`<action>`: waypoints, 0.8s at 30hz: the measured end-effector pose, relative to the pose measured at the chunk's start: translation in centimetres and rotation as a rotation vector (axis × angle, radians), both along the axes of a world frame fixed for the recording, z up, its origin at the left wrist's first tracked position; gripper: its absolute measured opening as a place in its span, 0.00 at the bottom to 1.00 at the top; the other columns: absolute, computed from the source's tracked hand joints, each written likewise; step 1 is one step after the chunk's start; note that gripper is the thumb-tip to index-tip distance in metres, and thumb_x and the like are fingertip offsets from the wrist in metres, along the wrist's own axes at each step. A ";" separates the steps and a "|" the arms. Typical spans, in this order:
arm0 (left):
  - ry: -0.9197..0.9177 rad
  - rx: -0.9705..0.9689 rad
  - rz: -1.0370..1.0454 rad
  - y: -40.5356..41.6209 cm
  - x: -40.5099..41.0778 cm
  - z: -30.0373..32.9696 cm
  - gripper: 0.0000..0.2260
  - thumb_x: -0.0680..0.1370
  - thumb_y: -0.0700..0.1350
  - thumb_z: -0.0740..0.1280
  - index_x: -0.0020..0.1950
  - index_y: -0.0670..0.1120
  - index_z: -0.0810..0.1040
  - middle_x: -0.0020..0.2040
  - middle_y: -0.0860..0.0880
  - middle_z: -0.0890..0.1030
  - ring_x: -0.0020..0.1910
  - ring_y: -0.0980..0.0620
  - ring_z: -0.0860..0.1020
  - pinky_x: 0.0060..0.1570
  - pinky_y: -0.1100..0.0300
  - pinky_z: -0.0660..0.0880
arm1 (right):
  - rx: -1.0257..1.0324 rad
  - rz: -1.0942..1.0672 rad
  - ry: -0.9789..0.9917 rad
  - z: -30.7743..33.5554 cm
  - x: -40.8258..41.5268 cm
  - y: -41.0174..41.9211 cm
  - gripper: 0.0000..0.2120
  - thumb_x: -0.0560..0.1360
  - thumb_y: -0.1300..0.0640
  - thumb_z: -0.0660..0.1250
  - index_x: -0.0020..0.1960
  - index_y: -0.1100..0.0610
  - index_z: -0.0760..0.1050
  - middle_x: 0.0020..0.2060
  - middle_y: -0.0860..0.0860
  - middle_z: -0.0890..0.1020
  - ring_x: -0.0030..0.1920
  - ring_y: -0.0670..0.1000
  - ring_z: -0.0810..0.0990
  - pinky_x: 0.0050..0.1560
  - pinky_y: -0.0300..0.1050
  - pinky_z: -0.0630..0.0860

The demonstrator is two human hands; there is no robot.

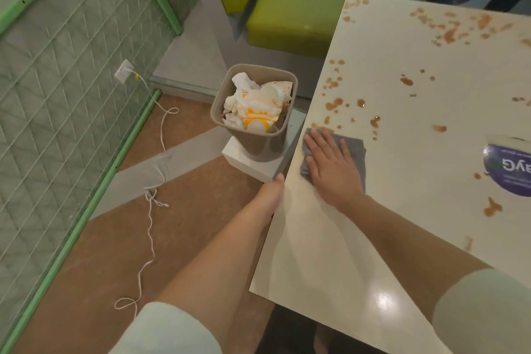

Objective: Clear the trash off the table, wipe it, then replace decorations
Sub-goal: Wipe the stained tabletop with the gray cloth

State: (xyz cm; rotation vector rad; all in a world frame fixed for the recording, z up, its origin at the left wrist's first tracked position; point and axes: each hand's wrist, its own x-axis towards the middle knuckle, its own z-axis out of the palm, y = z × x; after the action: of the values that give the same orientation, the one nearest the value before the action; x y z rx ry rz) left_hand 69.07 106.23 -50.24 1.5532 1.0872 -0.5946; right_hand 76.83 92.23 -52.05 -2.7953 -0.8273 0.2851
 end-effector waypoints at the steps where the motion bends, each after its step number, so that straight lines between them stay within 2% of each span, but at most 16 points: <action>1: 0.014 0.015 0.021 -0.3 0.5 0.0 0.26 0.84 0.56 0.49 0.73 0.38 0.68 0.71 0.41 0.71 0.70 0.42 0.69 0.70 0.51 0.65 | -0.002 -0.041 -0.010 0.0 0.0 0.5 0.25 0.84 0.47 0.42 0.80 0.49 0.49 0.80 0.45 0.50 0.79 0.46 0.41 0.77 0.48 0.36; 3: 0.008 0.020 0.071 -1.2 1.7 0.2 0.28 0.84 0.57 0.46 0.75 0.38 0.65 0.73 0.41 0.68 0.72 0.41 0.67 0.71 0.51 0.62 | 0.024 -0.063 -0.022 0.2 -1.8 1.4 0.25 0.84 0.48 0.43 0.80 0.52 0.52 0.79 0.47 0.52 0.79 0.47 0.44 0.77 0.50 0.38; 5: -0.020 0.013 0.137 -1.8 2.7 0.0 0.30 0.84 0.59 0.44 0.73 0.38 0.67 0.71 0.41 0.70 0.70 0.40 0.69 0.71 0.51 0.64 | 0.040 0.008 -0.023 0.3 -4.6 0.6 0.26 0.83 0.48 0.44 0.79 0.53 0.56 0.79 0.47 0.56 0.79 0.48 0.47 0.78 0.51 0.41; 7: -0.010 0.028 0.152 -2.2 3.0 0.0 0.31 0.84 0.60 0.44 0.74 0.38 0.67 0.72 0.40 0.70 0.71 0.41 0.68 0.71 0.51 0.62 | 0.017 0.055 -0.013 0.4 -5.5 -2.3 0.26 0.83 0.46 0.43 0.79 0.51 0.55 0.79 0.46 0.56 0.79 0.47 0.47 0.78 0.51 0.43; 11: 0.020 0.049 0.094 -1.8 3.1 -0.6 0.30 0.84 0.60 0.44 0.77 0.41 0.61 0.75 0.42 0.65 0.74 0.43 0.62 0.72 0.51 0.58 | -0.019 -0.167 -0.006 0.4 -1.6 -7.9 0.28 0.82 0.43 0.38 0.80 0.49 0.49 0.80 0.45 0.50 0.79 0.45 0.42 0.78 0.51 0.40; 15: 0.008 0.106 0.072 -2.3 3.2 -0.5 0.30 0.84 0.60 0.44 0.76 0.41 0.64 0.74 0.42 0.68 0.72 0.42 0.65 0.70 0.52 0.60 | -0.009 -0.323 -0.030 0.4 -1.5 -5.1 0.29 0.82 0.45 0.40 0.81 0.53 0.48 0.80 0.48 0.47 0.79 0.49 0.42 0.78 0.53 0.39; 18: -0.015 0.155 0.094 -2.6 3.3 -0.6 0.30 0.84 0.60 0.44 0.74 0.40 0.66 0.73 0.40 0.69 0.72 0.42 0.66 0.70 0.53 0.60 | 0.021 -0.078 -0.002 0.1 -5.9 -2.6 0.28 0.82 0.45 0.43 0.80 0.53 0.49 0.80 0.48 0.50 0.79 0.49 0.43 0.78 0.53 0.40; 20: -0.013 0.172 0.103 -2.7 3.4 -0.5 0.30 0.84 0.60 0.45 0.74 0.40 0.66 0.73 0.40 0.69 0.72 0.41 0.67 0.69 0.53 0.60 | 0.033 0.072 0.009 0.1 -6.8 -3.8 0.27 0.83 0.45 0.44 0.80 0.51 0.50 0.79 0.46 0.51 0.79 0.47 0.43 0.78 0.53 0.43; 22: -0.002 0.192 0.082 -3.1 3.3 -0.2 0.30 0.84 0.60 0.44 0.74 0.40 0.66 0.73 0.41 0.68 0.72 0.42 0.66 0.69 0.53 0.60 | 0.033 0.091 0.002 -0.1 -5.1 -6.7 0.27 0.83 0.44 0.43 0.80 0.49 0.50 0.79 0.45 0.51 0.79 0.46 0.44 0.78 0.52 0.43; 24: 0.017 0.197 0.071 -3.2 3.3 0.2 0.30 0.84 0.60 0.43 0.76 0.41 0.64 0.74 0.42 0.67 0.73 0.43 0.64 0.70 0.52 0.59 | 0.001 -0.007 -0.003 -0.1 -2.6 -9.3 0.28 0.82 0.44 0.41 0.80 0.49 0.49 0.79 0.44 0.50 0.79 0.45 0.43 0.78 0.51 0.41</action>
State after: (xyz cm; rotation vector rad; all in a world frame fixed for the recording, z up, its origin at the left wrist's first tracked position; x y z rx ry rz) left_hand 72.33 103.06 -50.01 1.6731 1.2380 -0.4641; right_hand 74.25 82.94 -52.20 -2.7982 -0.8183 0.2791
